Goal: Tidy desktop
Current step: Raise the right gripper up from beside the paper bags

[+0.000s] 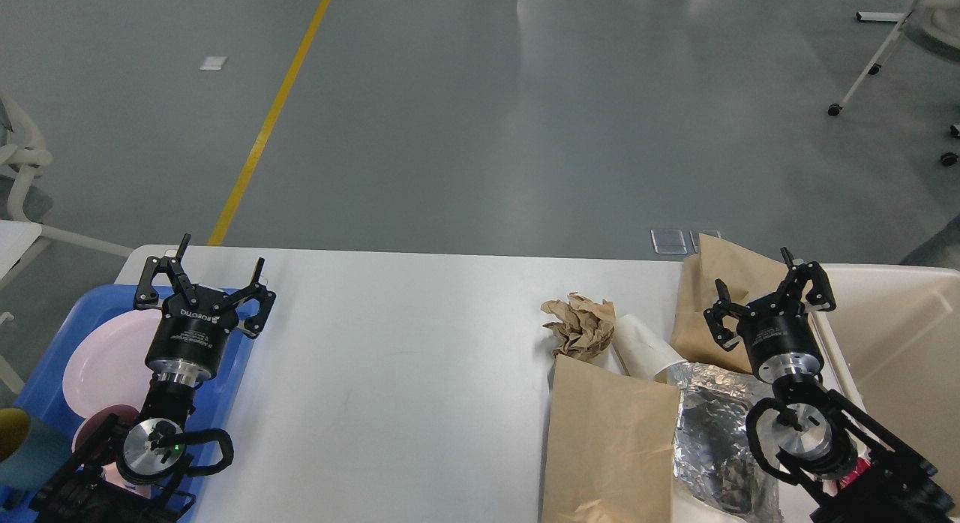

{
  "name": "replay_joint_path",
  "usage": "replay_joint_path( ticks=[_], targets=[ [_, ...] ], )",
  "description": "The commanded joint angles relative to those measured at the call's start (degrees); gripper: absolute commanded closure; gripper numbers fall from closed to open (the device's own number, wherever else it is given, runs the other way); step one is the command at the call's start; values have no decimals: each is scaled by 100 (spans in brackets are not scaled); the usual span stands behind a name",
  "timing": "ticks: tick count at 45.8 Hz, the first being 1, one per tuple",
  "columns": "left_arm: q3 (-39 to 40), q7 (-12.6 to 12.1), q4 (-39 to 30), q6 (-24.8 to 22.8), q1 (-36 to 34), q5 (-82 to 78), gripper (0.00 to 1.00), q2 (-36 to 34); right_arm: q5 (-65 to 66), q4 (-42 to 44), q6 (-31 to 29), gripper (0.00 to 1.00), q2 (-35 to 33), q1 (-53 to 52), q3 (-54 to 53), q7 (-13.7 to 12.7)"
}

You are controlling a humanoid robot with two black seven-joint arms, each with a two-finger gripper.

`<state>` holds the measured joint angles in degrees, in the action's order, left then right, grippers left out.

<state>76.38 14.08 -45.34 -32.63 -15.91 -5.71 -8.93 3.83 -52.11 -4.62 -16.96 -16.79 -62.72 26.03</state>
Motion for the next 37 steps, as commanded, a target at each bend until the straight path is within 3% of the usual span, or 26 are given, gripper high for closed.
replay_joint_path(
  ticks=[1,6,27,37],
  targets=[
    [0,-1,-2,2,0,0,4,-3,-286,534,-30,0,-298,-412,-143,-19],
    [0,7,-2,2,0,0,4,5,-471,562,-57,0,-607,-500,-100,-28],
    [0,-1,-2,2,0,0,4,-3,-471,403,-162,0,-624,-492,-100,-46],
    [0,-1,-2,-7,0,0,4,5,-471,403,-873,0,-642,-448,-82,-54]
  ],
)
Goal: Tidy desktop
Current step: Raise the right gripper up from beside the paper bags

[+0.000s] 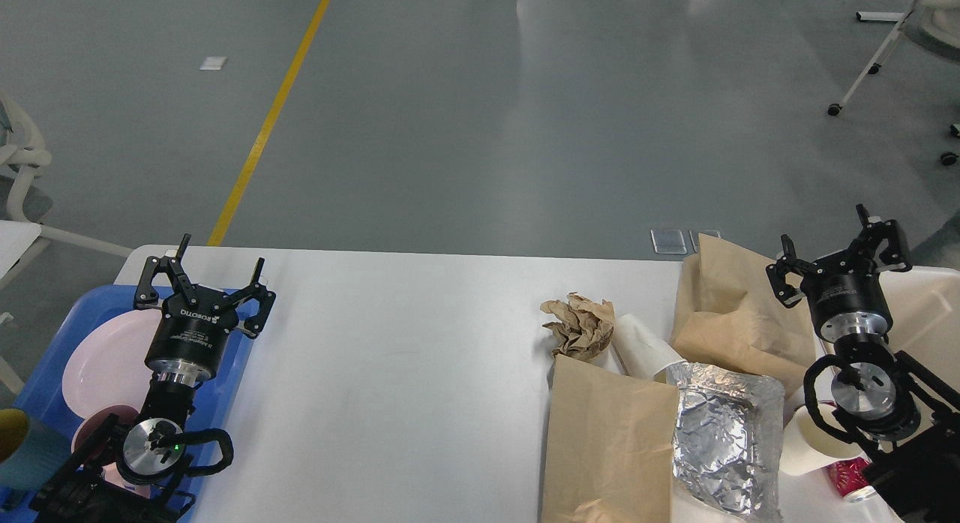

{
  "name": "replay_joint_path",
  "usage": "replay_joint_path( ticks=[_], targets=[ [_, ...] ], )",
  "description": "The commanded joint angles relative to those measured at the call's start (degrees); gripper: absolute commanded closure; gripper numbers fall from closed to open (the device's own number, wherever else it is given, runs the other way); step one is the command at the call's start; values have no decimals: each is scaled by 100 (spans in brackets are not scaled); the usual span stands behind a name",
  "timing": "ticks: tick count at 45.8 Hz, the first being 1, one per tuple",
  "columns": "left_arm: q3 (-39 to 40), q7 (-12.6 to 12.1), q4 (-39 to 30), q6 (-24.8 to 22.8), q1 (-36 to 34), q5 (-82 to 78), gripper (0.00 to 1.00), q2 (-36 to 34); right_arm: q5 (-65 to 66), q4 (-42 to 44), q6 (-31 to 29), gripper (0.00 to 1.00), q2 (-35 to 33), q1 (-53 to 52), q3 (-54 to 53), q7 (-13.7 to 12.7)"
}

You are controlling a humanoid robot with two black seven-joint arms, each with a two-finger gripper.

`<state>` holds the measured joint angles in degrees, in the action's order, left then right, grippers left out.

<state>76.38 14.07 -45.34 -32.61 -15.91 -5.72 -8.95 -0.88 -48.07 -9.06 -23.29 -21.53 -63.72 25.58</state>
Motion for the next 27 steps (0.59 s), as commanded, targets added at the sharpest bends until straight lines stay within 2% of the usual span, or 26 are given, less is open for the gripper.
replay_joint_path(
  ticks=[1,27],
  targets=[
    [0,0,-1,0,0,0,4,-1,0,-1,-491,0,-9,26,17,-9],
    [0,0,-1,0,0,0,4,8,17,26,-421,0,44,-27,501,-26]
  ],
)
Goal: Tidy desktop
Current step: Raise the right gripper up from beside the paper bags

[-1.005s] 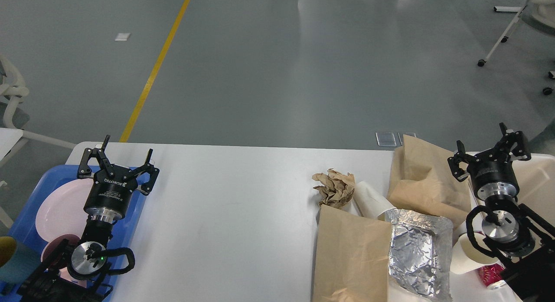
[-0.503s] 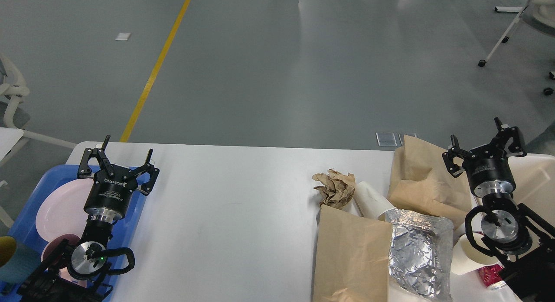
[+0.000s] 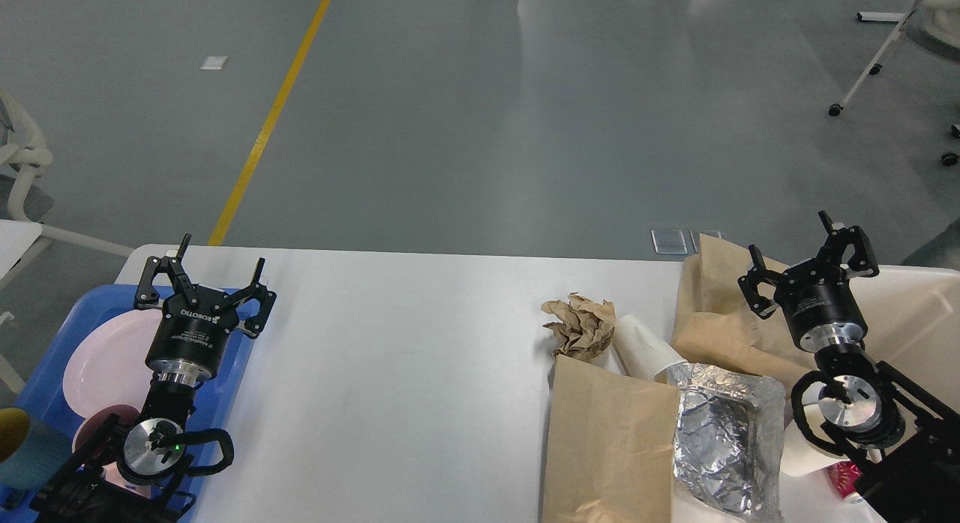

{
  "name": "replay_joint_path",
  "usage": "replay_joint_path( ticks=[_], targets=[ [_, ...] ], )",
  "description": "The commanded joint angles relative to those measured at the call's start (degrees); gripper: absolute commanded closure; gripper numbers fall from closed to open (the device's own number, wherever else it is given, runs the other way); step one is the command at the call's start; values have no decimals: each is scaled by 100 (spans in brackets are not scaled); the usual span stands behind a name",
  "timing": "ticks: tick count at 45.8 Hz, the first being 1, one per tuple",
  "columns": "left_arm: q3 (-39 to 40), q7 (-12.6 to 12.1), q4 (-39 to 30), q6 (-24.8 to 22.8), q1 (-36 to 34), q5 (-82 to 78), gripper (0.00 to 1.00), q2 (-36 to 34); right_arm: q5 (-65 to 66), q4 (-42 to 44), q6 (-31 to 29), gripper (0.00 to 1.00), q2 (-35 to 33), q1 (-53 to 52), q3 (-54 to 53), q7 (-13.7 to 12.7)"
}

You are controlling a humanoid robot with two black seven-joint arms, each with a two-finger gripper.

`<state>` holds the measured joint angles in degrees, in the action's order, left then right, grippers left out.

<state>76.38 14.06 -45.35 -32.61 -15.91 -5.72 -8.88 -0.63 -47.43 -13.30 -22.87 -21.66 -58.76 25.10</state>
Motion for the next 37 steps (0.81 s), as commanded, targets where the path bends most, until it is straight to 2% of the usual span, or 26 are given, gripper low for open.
replay_joint_path(
  ticks=[1,23,32,37],
  targets=[
    [0,0,0,0,0,0,4,-8,-7,-47,-6,0,2,-22,14,30],
    [0,0,0,-9,0,0,4,1,-7,-56,-67,0,-112,-251,101,30],
    [0,0,0,0,0,0,4,1,-16,-65,-260,0,-542,-295,663,39],
    [0,0,0,-9,0,0,4,1,-33,-205,-480,0,-1253,-400,1356,39]
  ],
)
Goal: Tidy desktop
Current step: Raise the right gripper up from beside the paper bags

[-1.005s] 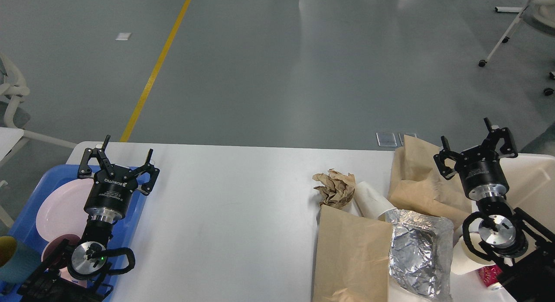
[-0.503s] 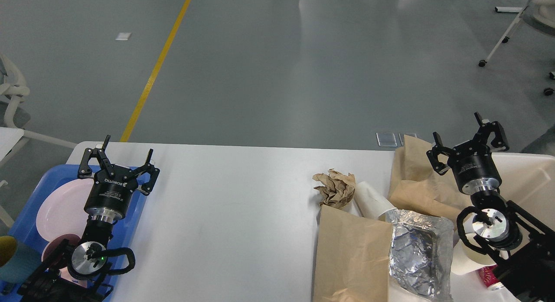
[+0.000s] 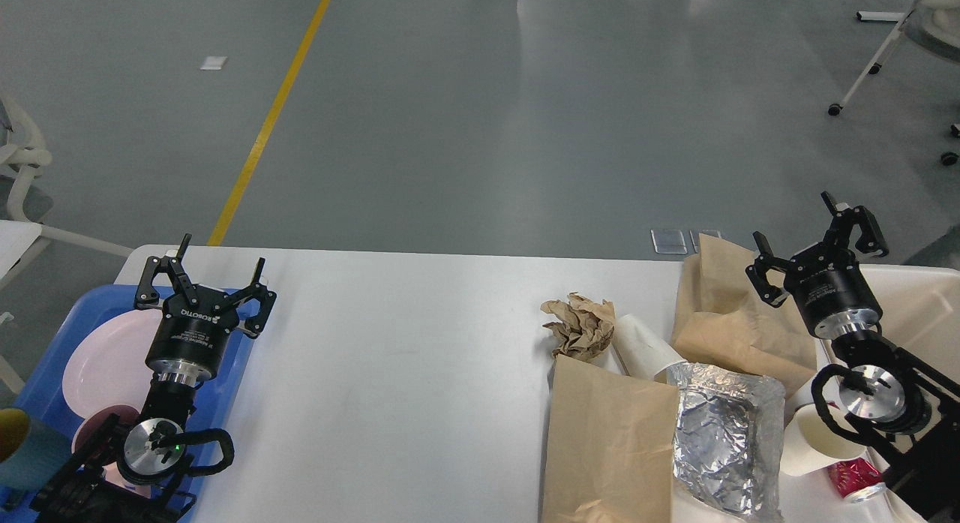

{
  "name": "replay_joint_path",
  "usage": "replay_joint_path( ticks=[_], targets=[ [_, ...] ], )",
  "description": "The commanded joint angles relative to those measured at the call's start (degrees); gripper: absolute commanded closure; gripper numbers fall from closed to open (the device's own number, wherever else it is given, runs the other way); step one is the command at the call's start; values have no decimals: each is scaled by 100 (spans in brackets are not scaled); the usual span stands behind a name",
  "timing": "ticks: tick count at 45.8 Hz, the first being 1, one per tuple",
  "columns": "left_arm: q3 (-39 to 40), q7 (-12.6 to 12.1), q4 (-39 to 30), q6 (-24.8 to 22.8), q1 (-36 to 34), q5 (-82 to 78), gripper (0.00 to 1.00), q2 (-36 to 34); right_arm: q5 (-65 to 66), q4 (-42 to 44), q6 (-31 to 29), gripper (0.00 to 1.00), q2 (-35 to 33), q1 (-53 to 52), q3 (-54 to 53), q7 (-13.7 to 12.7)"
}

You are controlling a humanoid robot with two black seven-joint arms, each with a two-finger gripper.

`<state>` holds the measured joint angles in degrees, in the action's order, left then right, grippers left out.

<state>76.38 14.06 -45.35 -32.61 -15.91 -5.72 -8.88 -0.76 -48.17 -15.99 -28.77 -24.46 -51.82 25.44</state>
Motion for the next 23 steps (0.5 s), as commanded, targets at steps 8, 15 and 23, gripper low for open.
replay_joint_path(
  ticks=[8,15,23],
  targets=[
    [0,0,0,0,0,0,4,0,-47,-88,-282,0,-1288,-1498,3438,14],
    [0,0,0,0,0,0,4,0,-47,97,-229,0,-1377,-3221,5890,14],
    [0,0,0,0,0,0,4,0,-82,88,-299,0,-1105,-4742,7948,14]
  ],
)
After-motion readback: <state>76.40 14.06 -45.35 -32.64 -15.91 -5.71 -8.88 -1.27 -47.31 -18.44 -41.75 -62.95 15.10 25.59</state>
